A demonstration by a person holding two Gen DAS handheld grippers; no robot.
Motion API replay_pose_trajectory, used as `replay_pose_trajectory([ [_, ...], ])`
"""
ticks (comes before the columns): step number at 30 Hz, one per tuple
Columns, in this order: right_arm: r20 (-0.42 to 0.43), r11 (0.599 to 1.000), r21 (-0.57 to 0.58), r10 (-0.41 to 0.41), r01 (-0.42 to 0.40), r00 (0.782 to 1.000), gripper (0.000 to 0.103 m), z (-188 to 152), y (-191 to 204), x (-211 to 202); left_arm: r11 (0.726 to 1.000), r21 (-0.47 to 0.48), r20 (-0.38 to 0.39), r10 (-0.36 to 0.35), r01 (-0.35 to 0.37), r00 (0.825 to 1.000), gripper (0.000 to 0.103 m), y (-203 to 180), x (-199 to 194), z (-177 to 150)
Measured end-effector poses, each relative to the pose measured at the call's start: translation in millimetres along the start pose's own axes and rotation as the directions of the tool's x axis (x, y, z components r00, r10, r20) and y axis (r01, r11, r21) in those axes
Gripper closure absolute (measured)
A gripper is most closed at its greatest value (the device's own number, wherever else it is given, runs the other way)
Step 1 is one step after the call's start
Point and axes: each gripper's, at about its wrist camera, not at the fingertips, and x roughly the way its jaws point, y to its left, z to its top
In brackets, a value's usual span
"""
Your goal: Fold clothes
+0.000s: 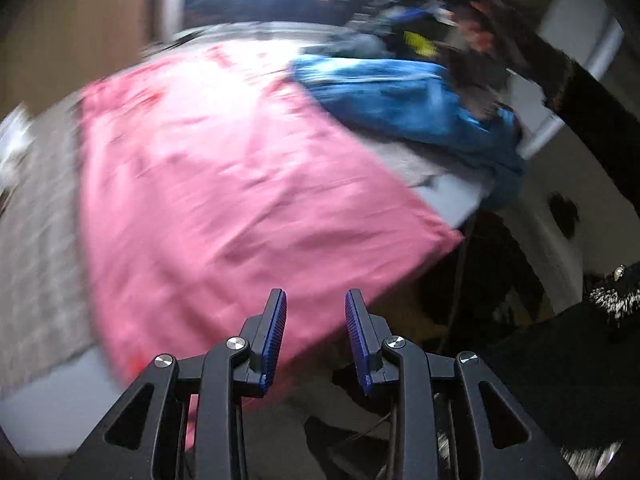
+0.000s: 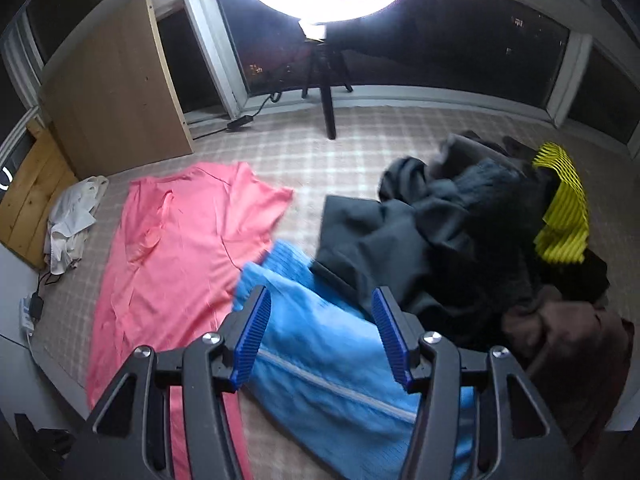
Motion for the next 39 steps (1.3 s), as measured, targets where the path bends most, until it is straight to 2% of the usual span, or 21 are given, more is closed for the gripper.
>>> replay_pose_trajectory([
  [1,0.005,1.000,-0.001,0.005,-0.005,1.000,0.050,0.6,-4.6,-1.5,1.000,0.022,0.006,-0.016,0.016,1.000,0.073,-14.4,6.6,7.0],
  [4,-0.001,0.999,-0.021,0.025,-0.025,1.000,0.050,7.6,-14.5,5.2,0.996,0.053,0.012,-0.071,0.070,0.997,0.062,-56.9,32.5,28.2],
  [6,-0.015,0.998,-0.046,0.042,-0.042,0.999,0.050,14.4,-18.2,16.1,0.995,0.056,-0.001,-0.087,0.087,0.996,0.062,-82.0,52.5,38.2],
  [11,-0.072,0.984,-0.145,0.094,-0.104,0.993,0.050,32.1,-19.0,45.8,0.998,0.009,-0.065,-0.056,0.057,0.996,0.061,-117.5,96.7,47.2],
  [15,-0.093,0.957,-0.258,0.108,-0.129,0.990,0.050,34.3,-3.1,64.5,0.995,-0.096,-0.065,-0.032,0.026,0.997,0.061,-117.2,101.0,40.5],
  [18,-0.117,0.937,-0.323,0.102,-0.135,0.988,0.050,36.8,10.7,81.3,0.982,-0.189,-0.060,-0.016,0.004,0.998,0.061,-112.1,99.3,31.5],
  [22,-0.181,0.926,-0.336,0.117,-0.173,0.977,0.050,49.7,26.0,116.4,0.969,-0.245,-0.056,0.014,-0.027,0.998,0.061,-114.9,101.9,24.6],
  [24,-0.224,0.923,-0.333,0.119,-0.191,0.967,0.050,54.7,36.4,136.7,0.966,-0.258,-0.047,0.024,-0.035,0.999,0.061,-119.0,102.4,24.0],
  [28,-0.276,0.911,-0.378,0.057,-0.163,0.959,0.050,52.9,63.2,171.9,0.959,-0.279,-0.026,0.045,-0.050,0.999,0.061,-122.9,104.1,23.5],
  [32,-0.366,0.919,-0.345,0.056,-0.191,0.929,0.050,48.3,78.4,203.9,0.954,-0.293,-0.014,0.064,-0.065,0.998,0.061,-124.7,107.0,22.6],
  [35,-0.411,0.931,-0.325,0.020,-0.167,0.911,0.050,46.2,79.4,223.4,0.951,-0.305,0.000,0.054,-0.051,0.999,0.061,-125.4,108.4,22.8],
  [37,-0.415,0.938,-0.302,0.032,-0.171,0.909,0.050,45.9,77.9,229.5,0.952,-0.302,-0.001,0.057,-0.055,0.998,0.061,-128.2,111.7,23.7],
  [39,-0.396,0.940,-0.275,0.082,-0.204,0.914,0.051,46.8,76.0,227.0,0.953,-0.297,-0.004,0.066,-0.064,0.998,0.061,-130.6,114.6,23.9],
])
